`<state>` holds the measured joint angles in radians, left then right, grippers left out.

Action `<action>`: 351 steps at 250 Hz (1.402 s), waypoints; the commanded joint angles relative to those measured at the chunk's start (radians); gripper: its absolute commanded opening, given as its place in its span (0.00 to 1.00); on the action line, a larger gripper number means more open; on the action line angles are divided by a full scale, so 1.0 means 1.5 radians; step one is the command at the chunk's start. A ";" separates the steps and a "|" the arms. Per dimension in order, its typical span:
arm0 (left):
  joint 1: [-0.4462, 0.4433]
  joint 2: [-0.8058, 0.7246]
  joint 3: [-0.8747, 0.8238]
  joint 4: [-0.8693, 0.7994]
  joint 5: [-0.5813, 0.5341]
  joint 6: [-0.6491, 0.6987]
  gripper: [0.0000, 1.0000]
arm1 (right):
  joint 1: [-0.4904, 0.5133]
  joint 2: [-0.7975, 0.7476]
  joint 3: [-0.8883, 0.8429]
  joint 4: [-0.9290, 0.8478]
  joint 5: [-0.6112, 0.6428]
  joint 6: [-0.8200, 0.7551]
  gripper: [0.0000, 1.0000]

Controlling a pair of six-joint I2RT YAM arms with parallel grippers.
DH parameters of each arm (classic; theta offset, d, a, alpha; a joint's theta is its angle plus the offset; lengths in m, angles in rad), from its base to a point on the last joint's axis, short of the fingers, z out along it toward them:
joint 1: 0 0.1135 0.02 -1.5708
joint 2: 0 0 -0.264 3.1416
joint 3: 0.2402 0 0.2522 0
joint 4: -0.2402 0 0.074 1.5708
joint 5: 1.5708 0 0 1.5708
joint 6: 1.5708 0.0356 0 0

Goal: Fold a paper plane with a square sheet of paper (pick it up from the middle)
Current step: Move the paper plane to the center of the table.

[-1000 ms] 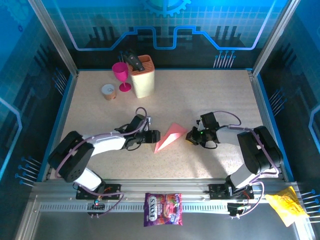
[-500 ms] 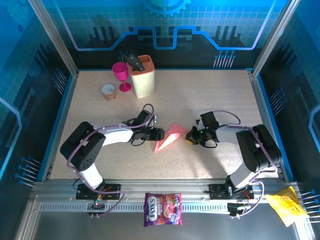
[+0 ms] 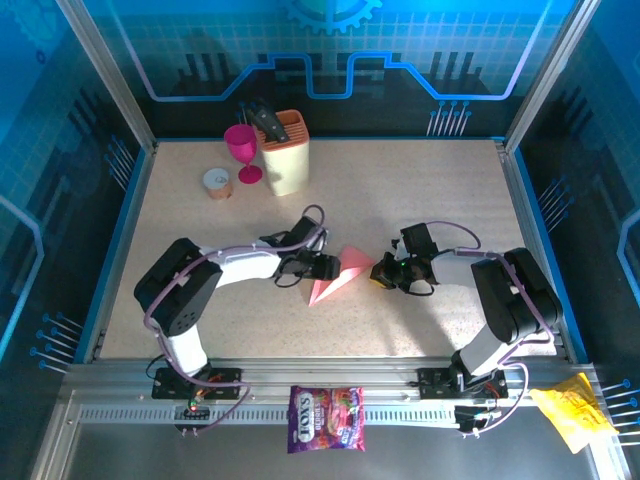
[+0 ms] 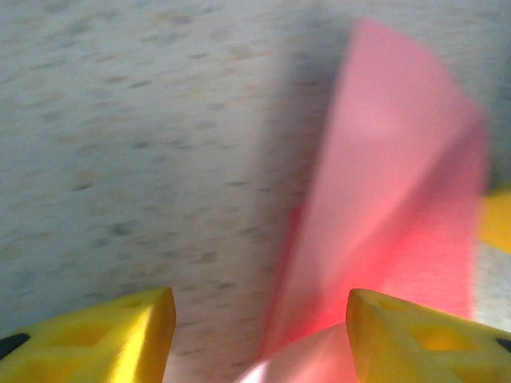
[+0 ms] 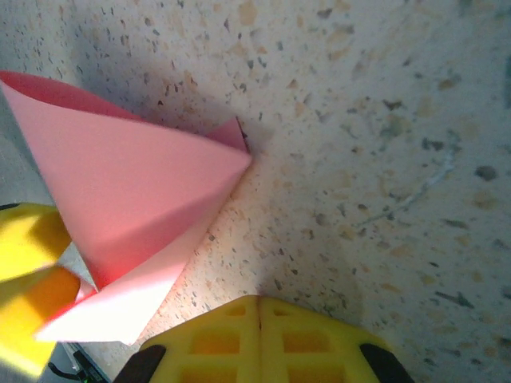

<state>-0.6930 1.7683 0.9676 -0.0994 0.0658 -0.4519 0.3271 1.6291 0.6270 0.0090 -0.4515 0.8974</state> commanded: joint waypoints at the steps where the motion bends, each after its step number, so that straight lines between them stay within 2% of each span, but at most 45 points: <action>1: -0.028 -0.054 -0.003 0.058 -0.078 0.022 0.57 | 0.041 0.031 -0.020 0.043 0.012 -0.004 0.00; 22: -0.023 -0.061 0.005 0.046 -0.104 0.031 0.56 | 0.042 0.017 -0.019 0.030 0.016 -0.011 0.00; 55: -0.003 -0.026 0.052 0.010 -0.086 0.047 0.55 | 0.041 0.020 -0.016 0.028 0.012 -0.014 0.00; 133: 0.034 0.085 0.174 -0.080 -0.004 0.077 0.56 | 0.044 0.047 -0.019 0.057 0.004 -0.004 0.00; 184: 0.042 0.132 0.214 -0.105 0.061 0.084 0.56 | 0.047 0.060 -0.018 0.065 0.002 -0.002 0.00; 215: 0.043 0.144 0.217 -0.104 0.106 0.083 0.55 | 0.047 0.064 -0.019 0.072 0.001 0.001 0.00; 247: 0.043 0.142 0.200 -0.085 0.148 0.072 0.45 | 0.048 0.071 -0.019 0.077 0.000 0.004 0.00; 277: 0.043 0.125 0.169 -0.052 0.169 0.055 0.30 | 0.048 0.076 -0.018 0.081 -0.002 0.006 0.00; 323: 0.037 0.095 0.134 -0.017 0.200 0.032 0.28 | 0.049 0.087 -0.017 0.089 -0.004 0.009 0.00; 351: 0.029 0.089 0.117 -0.001 0.204 0.024 0.32 | 0.051 0.094 -0.016 0.095 -0.005 0.012 0.00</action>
<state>-0.6380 1.9545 1.1687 -0.1490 0.3199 -0.3893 0.3317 1.6451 0.6186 0.0463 -0.4622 0.9009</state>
